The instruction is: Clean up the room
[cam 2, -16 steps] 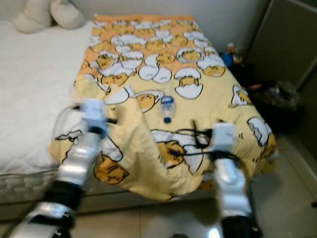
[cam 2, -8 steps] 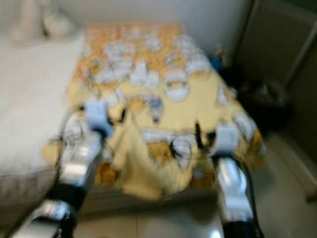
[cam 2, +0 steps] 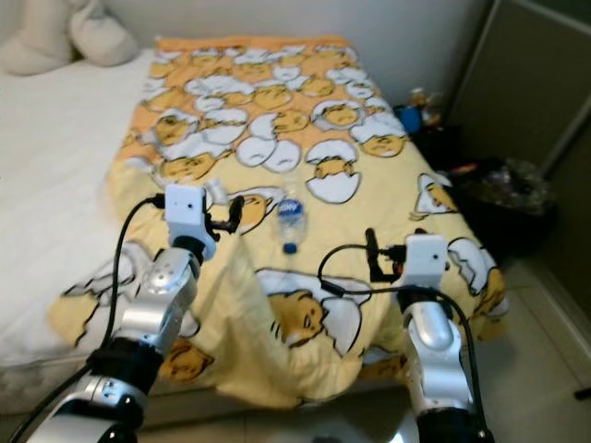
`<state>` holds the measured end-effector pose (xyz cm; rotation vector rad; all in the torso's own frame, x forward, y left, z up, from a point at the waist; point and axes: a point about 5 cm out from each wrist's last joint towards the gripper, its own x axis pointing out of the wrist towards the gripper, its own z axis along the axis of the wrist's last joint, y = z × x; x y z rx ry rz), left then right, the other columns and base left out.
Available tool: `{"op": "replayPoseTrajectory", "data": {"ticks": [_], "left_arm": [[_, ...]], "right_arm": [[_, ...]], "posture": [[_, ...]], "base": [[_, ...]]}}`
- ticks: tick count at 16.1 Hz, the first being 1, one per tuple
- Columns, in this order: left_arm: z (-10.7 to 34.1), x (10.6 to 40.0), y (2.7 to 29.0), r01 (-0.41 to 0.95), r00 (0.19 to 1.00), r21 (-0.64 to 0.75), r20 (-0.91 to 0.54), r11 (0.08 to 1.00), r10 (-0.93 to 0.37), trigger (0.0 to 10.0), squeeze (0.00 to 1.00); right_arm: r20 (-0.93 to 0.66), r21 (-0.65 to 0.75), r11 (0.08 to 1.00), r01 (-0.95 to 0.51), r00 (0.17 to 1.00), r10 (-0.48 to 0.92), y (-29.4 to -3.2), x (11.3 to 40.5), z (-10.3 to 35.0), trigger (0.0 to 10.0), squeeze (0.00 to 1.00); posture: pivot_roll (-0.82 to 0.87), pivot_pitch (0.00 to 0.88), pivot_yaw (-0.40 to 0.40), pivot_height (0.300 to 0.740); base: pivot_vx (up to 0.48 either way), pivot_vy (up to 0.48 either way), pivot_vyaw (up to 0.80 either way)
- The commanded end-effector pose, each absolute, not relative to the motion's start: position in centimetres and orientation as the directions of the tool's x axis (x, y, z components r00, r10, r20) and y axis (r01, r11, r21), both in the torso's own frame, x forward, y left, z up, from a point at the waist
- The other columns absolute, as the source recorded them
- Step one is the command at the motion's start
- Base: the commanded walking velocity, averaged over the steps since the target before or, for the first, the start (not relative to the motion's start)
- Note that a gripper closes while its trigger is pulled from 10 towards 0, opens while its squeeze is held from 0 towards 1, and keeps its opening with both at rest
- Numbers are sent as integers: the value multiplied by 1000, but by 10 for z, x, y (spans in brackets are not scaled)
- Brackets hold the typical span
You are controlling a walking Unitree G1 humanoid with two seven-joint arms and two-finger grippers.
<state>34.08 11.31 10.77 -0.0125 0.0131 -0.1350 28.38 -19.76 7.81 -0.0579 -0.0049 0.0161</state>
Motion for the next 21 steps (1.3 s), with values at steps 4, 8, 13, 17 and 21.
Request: {"op": "replayPoseTrajectory", "data": {"ticks": [4,8,13,17,21], "left_arm": [[108,342,120,126,992,-19,-18,992,-126,10000,0],[108,342,122,119,993,-26,-21,993,-120,10000,0],[108,342,123,115,993,-32,-21,993,-116,10000,0],[107,341,123,114,993,-41,-21,993,-115,10000,0],[106,338,121,128,992,-54,-12,990,-129,10000,0]], "right_arm": [[6,-34,999,-41,999,41,-189,283,79,10000,0],[3,-36,999,-41,999,41,-191,283,78,10000,0],[0,-36,998,-44,999,44,-191,281,78,10000,0],[-3,-29,999,-44,999,43,-192,281,77,10000,0],[-3,-24,999,-37,999,36,-193,279,76,10000,0]], "posture": [[-95,0,13,740],[-95,0,12,740],[-96,0,10,740],[-94,0,3,740],[-89,0,-3,740]], "base": [[0,240,-773],[0,480,-775],[0,480,-775],[0,479,-775],[-165,343,-387]]}}
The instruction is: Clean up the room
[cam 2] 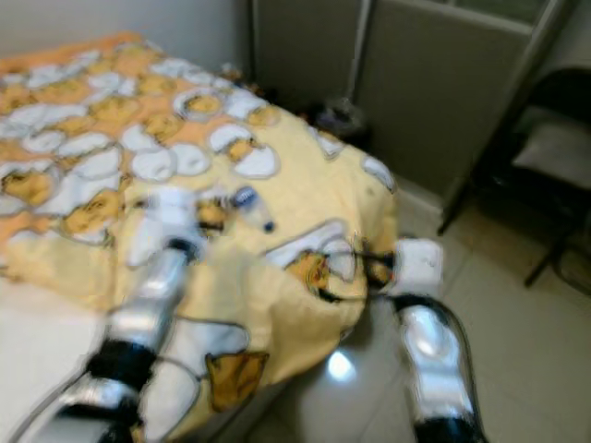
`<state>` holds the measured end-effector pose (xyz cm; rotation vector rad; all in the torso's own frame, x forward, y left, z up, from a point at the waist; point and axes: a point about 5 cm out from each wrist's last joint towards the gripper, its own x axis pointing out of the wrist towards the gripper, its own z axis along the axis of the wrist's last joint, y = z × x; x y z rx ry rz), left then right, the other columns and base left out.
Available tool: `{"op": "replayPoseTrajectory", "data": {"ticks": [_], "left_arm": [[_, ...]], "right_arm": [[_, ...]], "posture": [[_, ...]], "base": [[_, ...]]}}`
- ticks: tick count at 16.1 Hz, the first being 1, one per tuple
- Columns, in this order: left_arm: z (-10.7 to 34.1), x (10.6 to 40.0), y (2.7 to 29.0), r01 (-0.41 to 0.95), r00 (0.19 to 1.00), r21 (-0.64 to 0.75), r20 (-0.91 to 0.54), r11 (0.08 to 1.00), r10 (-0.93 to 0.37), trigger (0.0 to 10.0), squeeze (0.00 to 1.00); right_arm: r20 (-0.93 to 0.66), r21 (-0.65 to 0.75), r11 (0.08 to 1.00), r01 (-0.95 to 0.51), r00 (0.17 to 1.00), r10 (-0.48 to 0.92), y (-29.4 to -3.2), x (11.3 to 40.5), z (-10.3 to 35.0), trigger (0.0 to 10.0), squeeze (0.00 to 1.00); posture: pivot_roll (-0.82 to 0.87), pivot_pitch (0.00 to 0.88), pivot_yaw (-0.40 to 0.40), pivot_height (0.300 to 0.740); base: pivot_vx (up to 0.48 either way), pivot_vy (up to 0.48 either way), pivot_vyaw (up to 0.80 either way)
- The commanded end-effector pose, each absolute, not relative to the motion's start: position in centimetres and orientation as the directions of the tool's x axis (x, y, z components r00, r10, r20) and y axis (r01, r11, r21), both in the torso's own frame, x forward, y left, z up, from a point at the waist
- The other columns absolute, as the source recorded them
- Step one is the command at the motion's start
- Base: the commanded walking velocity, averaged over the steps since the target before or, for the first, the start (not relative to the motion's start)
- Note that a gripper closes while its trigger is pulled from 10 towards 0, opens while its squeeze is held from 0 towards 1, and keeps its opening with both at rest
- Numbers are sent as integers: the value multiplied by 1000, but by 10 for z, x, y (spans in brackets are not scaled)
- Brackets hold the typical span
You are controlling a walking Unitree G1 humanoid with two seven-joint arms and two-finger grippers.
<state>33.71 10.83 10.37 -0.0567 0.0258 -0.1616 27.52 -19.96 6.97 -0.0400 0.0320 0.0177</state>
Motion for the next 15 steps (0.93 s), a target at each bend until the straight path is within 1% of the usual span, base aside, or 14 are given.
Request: {"op": "replayPoseTrajectory", "data": {"ticks": [1,8,10,14,15], "left_arm": [[106,337,121,132,991,-56,-10,990,-133,10000,0],[101,327,118,158,987,-45,-8,986,-158,10000,0],[97,325,118,148,989,-40,-23,988,-149,10000,0],[99,332,123,111,993,-12,-28,994,-111,10000,0],[100,332,124,107,994,-18,-26,994,-107,10000,0]], "right_arm": [[-4,-24,999,-37,999,36,-194,279,76,10000,0],[-23,-32,996,-80,997,79,-189,282,74,10000,0],[-25,-35,995,-97,995,97,-188,283,74,10000,0],[-13,-44,992,-116,993,115,-187,285,77,10000,0],[-10,-46,992,-114,993,114,-187,285,78,10000,0]], "posture": [[-86,0,-6,740],[-67,0,-28,740],[-60,0,-40,740],[-63,0,-48,740],[-65,0,-47,740]], "base": [[-442,0,0],[-469,0,0],[0,0,0],[0,0,0],[304,0,0]]}}
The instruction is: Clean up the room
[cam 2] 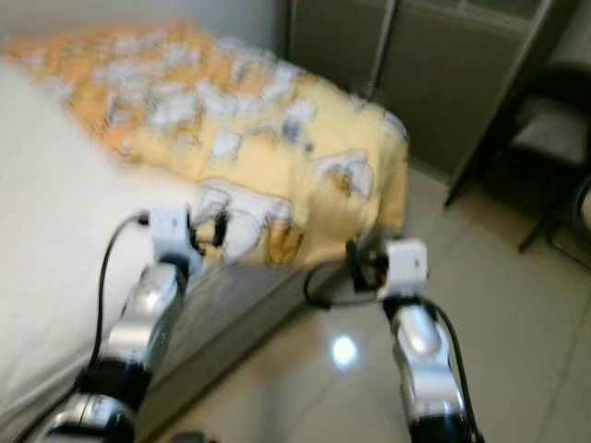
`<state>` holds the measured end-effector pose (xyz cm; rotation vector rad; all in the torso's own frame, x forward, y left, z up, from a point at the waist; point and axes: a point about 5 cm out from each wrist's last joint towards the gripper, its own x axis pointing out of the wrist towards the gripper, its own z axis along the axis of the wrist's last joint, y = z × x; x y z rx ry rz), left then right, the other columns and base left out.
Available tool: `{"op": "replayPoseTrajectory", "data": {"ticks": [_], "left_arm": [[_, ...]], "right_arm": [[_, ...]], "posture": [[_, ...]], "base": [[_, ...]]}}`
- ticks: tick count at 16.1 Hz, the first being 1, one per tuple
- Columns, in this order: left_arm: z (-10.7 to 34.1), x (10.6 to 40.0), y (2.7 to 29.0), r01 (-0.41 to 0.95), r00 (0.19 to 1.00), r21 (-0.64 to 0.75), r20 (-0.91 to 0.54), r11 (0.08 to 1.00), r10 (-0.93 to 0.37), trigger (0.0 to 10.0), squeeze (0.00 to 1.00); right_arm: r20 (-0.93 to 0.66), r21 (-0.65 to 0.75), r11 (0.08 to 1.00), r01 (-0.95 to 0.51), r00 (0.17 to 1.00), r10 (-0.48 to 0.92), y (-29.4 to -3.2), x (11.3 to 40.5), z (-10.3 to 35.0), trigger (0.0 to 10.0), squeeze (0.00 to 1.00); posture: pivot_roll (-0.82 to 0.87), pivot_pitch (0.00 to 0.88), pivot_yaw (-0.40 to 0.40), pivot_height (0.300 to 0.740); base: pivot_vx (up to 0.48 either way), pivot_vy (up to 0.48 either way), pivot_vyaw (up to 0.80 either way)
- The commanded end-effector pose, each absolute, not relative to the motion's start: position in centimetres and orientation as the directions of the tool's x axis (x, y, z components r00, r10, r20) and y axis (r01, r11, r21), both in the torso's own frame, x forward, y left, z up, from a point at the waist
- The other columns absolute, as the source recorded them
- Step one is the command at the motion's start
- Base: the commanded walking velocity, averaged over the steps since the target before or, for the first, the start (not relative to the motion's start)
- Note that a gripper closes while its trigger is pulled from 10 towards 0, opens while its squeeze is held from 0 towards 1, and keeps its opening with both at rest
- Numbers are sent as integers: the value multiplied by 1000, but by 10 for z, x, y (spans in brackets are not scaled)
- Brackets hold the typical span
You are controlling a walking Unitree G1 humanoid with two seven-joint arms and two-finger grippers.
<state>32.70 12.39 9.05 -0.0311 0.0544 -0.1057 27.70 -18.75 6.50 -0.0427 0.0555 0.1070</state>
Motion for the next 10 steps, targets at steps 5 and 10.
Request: {"op": "replayPoseTrajectory", "data": {"ticks": [5,10], "left_arm": [[100,330,124,92,995,-37,-22,995,-93,10000,0],[99,334,122,99,994,-23,-46,995,-100,10000,0]], "right_arm": [[-9,-40,994,-104,995,104,-186,284,77,10000,0],[-8,-30,995,-95,995,95,-187,282,77,10000,0]], "posture": [[-76,0,-35,740],[-82,0,-26,740]], "base": [[439,0,0],[469,0,0]]}}
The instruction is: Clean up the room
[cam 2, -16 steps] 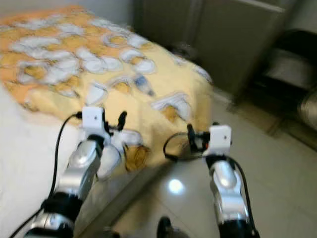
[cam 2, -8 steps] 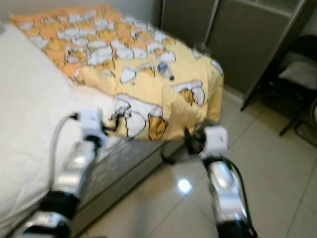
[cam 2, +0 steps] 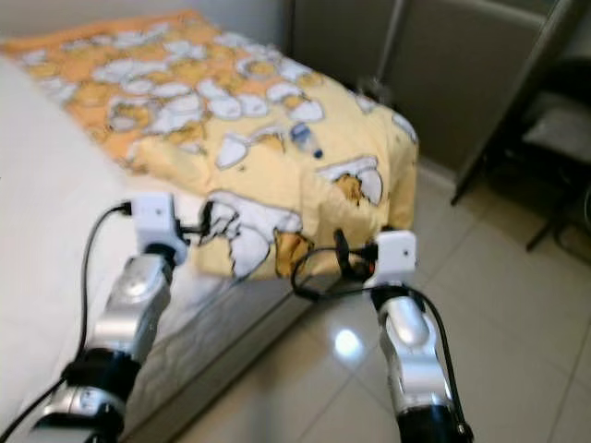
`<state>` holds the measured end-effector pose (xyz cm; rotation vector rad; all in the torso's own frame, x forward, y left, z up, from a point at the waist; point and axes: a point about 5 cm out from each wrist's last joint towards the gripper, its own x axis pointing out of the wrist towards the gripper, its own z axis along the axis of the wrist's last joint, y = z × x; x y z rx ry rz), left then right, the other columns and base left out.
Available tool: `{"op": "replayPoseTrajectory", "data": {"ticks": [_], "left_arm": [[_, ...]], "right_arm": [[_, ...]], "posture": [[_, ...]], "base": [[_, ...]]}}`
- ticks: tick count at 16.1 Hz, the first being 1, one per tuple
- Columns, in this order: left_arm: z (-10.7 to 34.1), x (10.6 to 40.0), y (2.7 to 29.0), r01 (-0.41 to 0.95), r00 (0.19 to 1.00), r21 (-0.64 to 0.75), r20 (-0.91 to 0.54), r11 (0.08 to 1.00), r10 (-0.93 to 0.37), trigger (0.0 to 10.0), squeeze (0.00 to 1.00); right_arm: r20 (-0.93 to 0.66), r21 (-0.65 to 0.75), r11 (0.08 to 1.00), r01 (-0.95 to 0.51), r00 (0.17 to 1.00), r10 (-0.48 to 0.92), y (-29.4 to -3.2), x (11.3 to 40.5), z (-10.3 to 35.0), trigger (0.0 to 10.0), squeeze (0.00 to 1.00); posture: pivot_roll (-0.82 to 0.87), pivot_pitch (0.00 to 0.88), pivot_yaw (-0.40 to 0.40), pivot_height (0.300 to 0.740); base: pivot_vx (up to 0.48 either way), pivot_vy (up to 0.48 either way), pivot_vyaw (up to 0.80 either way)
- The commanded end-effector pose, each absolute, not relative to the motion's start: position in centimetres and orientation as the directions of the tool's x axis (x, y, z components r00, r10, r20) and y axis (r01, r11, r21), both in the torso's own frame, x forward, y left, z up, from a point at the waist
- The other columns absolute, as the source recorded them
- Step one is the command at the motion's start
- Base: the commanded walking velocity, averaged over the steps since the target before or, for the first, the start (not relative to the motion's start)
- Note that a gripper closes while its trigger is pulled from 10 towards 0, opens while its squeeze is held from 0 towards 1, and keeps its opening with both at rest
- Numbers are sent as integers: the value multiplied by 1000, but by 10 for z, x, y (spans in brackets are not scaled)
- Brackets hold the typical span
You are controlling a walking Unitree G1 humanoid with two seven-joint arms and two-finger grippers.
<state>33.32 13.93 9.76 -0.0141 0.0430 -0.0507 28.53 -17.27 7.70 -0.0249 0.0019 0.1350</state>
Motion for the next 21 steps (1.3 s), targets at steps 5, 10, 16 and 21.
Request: {"op": "replayPoseTrajectory", "data": {"ticks": [5,10,16,21], "left_arm": [[88,337,126,58,991,21,-124,998,-55,10000,0],[65,352,154,-52,939,125,-331,991,91,10000,0],[34,330,187,-210,859,205,-429,956,281,10000,0],[26,320,201,-287,822,303,-410,909,396,10000,0]], "right_arm": [[-7,-22,994,-103,995,103,-184,277,76,10000,0],[-53,-39,979,-200,979,198,-185,225,85,10000,0],[-185,-27,976,-218,960,210,-189,178,84,10000,0],[-226,-21,971,-238,947,227,-189,172,83,10000,0]], "posture": [[-101,0,-25,740],[-240,138,-64,740],[-301,226,-98,740],[-296,233,-115,740]], "base": [[252,48,0],[0,0,0],[0,0,0],[0,0,0]]}}
